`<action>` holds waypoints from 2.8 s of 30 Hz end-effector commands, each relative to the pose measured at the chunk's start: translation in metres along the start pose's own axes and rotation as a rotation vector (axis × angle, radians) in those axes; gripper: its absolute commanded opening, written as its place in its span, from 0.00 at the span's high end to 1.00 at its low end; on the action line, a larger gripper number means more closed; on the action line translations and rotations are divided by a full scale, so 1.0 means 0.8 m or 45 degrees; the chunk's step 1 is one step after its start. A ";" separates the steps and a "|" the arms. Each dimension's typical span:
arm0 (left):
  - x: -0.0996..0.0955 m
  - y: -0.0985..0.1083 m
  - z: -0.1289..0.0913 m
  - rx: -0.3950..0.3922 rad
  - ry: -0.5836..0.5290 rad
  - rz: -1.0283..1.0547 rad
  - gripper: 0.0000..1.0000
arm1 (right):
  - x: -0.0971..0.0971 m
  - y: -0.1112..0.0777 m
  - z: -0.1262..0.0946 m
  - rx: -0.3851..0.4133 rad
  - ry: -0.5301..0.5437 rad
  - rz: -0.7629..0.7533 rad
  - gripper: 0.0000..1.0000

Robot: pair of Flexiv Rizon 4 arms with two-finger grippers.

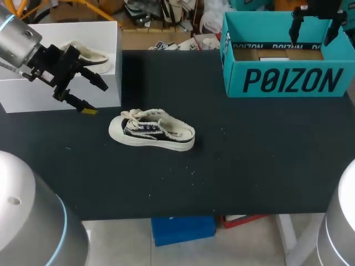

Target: Take the shoe out of the shoebox, open the shoe tongue, remove and reinsert the insole, then place the shoe into the shoebox

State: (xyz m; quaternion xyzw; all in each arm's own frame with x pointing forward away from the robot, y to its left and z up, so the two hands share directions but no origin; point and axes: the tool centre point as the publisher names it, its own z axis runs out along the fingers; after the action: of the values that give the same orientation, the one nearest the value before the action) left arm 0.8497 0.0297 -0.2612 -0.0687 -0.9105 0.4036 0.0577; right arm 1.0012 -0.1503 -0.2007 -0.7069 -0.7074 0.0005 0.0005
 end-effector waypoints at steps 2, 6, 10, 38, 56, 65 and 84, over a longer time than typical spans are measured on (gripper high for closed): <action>0.001 0.001 0.000 -0.001 -0.006 0.002 0.00 | 0.017 -0.015 -0.019 -0.153 -0.106 -0.380 0.00; 0.001 0.001 0.000 -0.001 -0.006 0.002 0.00 | 0.022 -0.077 -0.029 -0.374 -0.198 -1.109 0.00; 0.001 0.001 0.000 -0.001 -0.006 0.002 0.00 | 0.022 -0.077 -0.029 -0.374 -0.198 -1.109 0.00; 0.001 0.001 0.000 -0.001 -0.006 0.002 0.00 | 0.087 -0.124 -0.012 -0.278 0.107 -2.068 0.00; 0.001 0.001 0.000 -0.001 -0.006 0.002 0.00 | 0.152 -0.139 0.030 -0.522 0.156 -2.000 0.00; 0.001 0.001 0.000 -0.001 -0.006 0.002 0.00 | 0.212 -0.147 0.050 -0.613 0.151 -1.911 0.00; 0.001 0.001 0.000 -0.001 -0.006 0.002 0.00 | 0.232 -0.155 0.054 -0.702 0.320 -1.788 0.00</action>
State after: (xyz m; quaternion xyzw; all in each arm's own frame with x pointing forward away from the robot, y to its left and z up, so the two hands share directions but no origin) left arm 0.8488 0.0305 -0.2603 -0.0680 -0.9106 0.4035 0.0577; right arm 0.8766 0.0347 -0.2338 -0.0459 -0.9680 -0.2253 -0.1005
